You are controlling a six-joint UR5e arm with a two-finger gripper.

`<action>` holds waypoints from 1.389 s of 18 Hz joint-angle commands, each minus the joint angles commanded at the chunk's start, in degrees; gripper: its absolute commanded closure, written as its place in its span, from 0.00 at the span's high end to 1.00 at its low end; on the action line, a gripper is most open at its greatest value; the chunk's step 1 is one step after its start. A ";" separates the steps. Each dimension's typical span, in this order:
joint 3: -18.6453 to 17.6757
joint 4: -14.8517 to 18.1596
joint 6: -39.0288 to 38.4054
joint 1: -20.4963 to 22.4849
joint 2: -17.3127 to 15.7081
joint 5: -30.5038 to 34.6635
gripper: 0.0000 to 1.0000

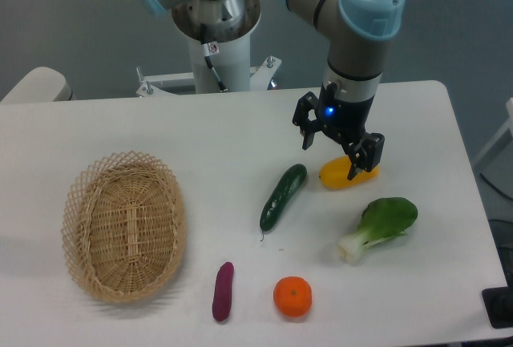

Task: Pick up the cucumber from the table
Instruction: 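Raise the open gripper and move it toward the green cucumber, then lower the gripper over the cucumber's stem end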

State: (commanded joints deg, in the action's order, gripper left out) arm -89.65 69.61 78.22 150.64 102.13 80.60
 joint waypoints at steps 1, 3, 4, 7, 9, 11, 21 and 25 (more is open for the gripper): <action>-0.26 -0.61 0.00 -0.17 0.00 0.09 1.00; 0.09 0.09 0.09 -0.44 0.09 0.44 1.00; -0.17 0.09 0.17 -0.53 0.00 0.79 1.00; -0.62 0.17 0.09 -0.53 -0.35 0.88 1.00; -0.88 0.26 -0.09 -0.53 -0.44 0.88 1.00; -1.93 0.18 -0.18 -0.53 -0.61 0.88 1.00; -12.83 -1.32 -9.21 -4.47 -2.20 6.66 1.00; -12.92 -4.12 -15.18 -6.94 0.52 8.35 1.00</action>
State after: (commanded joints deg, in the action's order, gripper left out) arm -102.57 65.49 63.04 143.70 102.65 88.95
